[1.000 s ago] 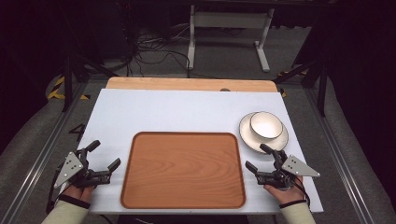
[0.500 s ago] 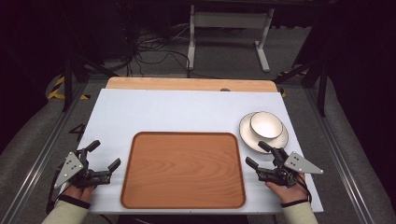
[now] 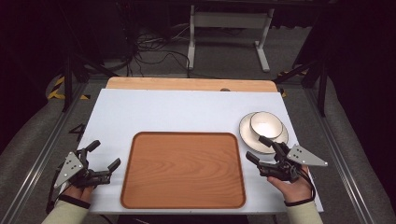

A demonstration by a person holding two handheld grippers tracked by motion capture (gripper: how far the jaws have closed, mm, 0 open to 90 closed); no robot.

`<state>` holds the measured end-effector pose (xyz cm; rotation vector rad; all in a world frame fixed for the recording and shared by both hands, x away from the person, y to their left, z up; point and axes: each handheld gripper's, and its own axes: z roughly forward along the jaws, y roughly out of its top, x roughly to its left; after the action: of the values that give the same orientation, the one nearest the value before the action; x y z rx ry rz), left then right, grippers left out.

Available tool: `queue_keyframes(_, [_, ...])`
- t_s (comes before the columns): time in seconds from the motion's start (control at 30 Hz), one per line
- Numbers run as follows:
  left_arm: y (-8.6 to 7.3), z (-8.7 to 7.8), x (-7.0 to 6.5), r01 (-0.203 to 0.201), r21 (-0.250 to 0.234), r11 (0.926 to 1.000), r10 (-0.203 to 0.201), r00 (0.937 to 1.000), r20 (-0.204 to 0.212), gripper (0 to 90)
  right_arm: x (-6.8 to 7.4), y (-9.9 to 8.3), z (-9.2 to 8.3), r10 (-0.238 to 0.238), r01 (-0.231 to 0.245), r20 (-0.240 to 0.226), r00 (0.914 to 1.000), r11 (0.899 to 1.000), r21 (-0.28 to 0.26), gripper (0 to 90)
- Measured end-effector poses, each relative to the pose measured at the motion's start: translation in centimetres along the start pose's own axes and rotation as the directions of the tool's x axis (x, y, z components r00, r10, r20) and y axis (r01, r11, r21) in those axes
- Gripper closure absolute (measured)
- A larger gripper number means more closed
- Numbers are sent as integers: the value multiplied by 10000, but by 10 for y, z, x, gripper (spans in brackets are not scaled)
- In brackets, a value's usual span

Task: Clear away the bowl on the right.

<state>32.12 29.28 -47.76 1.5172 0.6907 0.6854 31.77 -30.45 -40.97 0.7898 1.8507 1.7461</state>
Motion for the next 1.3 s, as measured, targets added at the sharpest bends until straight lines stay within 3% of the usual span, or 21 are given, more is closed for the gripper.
queue_keyframes(0.47, [0,0,0,-6,-8,10000,6,10000,1,2,5,34,-5,-319,320,33,9995,9987,-387,210])
queue_keyframes(0.97, [0,0,0,-2,0,10000,2,10000,-7,2,4,43,-9,-442,457,469,9979,9985,-316,245])
queue_keyframes(1.3, [0,0,0,3,5,10000,-3,10000,0,2,-13,48,-1,-517,522,717,9961,9986,-46,251])
